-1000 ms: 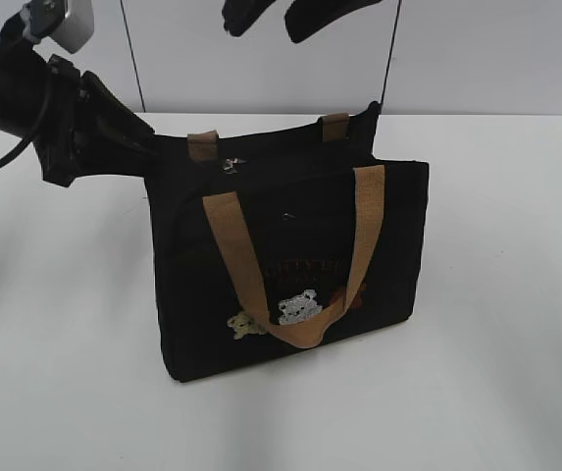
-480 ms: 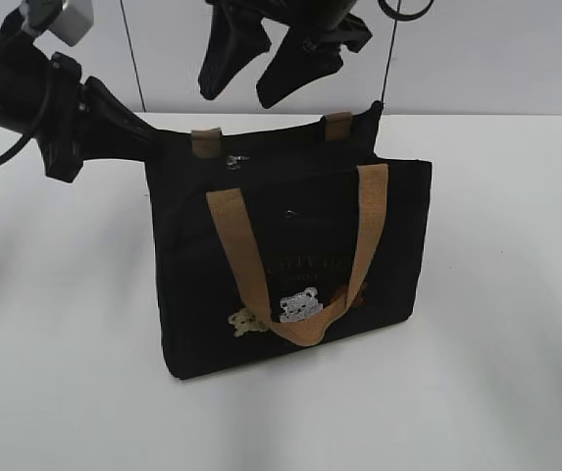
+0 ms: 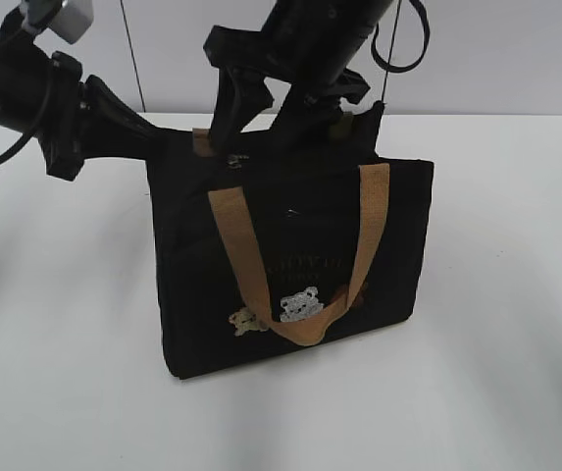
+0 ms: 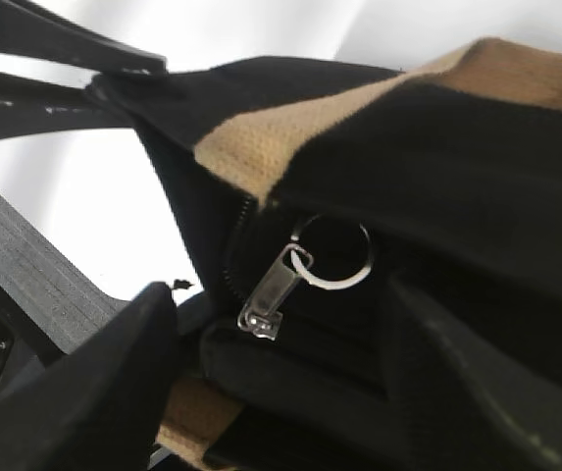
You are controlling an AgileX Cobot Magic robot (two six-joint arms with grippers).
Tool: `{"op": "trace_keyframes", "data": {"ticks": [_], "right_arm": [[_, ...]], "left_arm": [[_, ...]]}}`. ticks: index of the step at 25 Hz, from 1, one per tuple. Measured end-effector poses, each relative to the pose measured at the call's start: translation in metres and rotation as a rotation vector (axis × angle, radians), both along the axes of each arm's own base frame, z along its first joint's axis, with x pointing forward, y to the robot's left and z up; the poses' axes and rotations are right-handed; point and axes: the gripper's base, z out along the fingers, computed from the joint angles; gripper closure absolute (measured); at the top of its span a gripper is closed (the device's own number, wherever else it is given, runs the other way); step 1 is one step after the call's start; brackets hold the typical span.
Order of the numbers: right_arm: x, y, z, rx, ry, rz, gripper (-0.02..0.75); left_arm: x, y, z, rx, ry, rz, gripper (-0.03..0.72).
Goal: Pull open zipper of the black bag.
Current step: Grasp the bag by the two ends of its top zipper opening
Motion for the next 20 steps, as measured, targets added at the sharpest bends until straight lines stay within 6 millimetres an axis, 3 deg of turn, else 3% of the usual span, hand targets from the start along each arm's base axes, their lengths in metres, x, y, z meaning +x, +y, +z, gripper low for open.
{"op": "trace_keyframes", "data": {"ticks": [20], "right_arm": [[0.008,0.012,-0.036,0.016,0.063,-0.001,0.251]], "left_arm": [[0.000,0.000,-0.002,-0.006,0.013,-0.012,0.635]]}}
